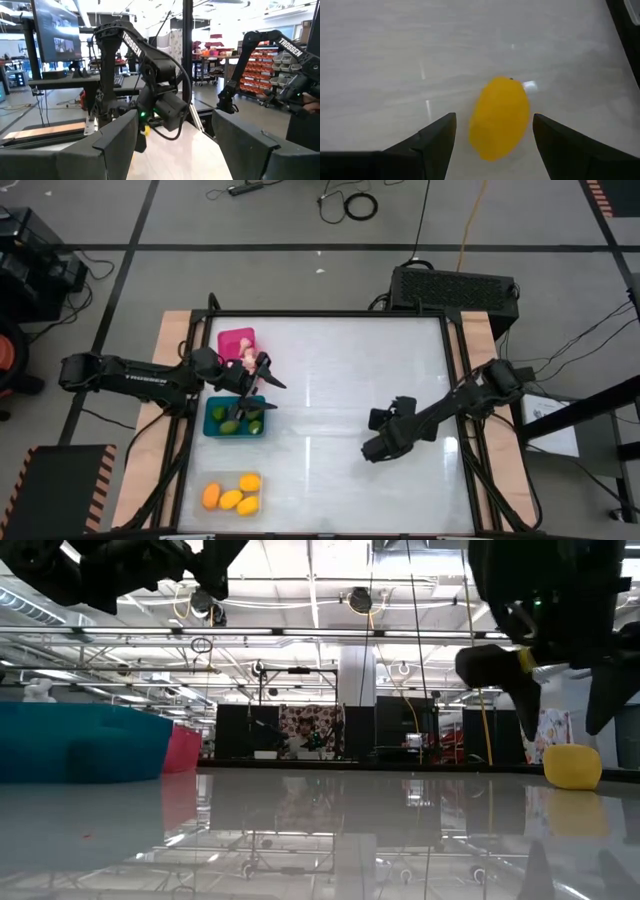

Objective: Sort produce into baskets
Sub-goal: Put the yellow lime into the transparent bin

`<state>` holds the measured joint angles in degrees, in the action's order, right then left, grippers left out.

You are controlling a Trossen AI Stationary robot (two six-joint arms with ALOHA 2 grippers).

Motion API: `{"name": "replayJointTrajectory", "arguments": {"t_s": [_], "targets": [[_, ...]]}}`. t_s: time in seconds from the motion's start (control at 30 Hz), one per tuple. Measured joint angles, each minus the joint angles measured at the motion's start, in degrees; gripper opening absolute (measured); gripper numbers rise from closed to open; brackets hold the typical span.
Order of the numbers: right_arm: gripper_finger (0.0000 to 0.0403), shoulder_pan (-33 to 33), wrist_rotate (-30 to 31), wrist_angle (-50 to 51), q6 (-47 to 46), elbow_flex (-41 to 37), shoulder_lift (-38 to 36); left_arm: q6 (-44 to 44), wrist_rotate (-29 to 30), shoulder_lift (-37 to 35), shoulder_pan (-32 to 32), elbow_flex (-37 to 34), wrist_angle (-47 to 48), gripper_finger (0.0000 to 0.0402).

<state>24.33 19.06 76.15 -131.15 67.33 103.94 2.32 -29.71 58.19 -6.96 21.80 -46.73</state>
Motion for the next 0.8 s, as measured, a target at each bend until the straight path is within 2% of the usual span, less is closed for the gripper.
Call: {"name": "replayJointTrajectory", "arguments": {"t_s": [0.37,0.67,0.8], "targets": [[0.0256,-0.37,-1.4,1.32,-0.04,-0.15,1.0,0.34,0.0,-0.02,-0.02,0.0,-0.71,0.0263],[0.0256,-0.36,-0.89,-10.24,-0.21,-8.57,1.03,0.43,-0.02,-0.02,-0.02,0.0,-0.54,0.0263],[0.0256,-0.36,1.28,-13.34,0.13,-10.28,1.03,0.4,-0.02,-0.02,-0.02,0.0,-0.6,0.0263]]}}
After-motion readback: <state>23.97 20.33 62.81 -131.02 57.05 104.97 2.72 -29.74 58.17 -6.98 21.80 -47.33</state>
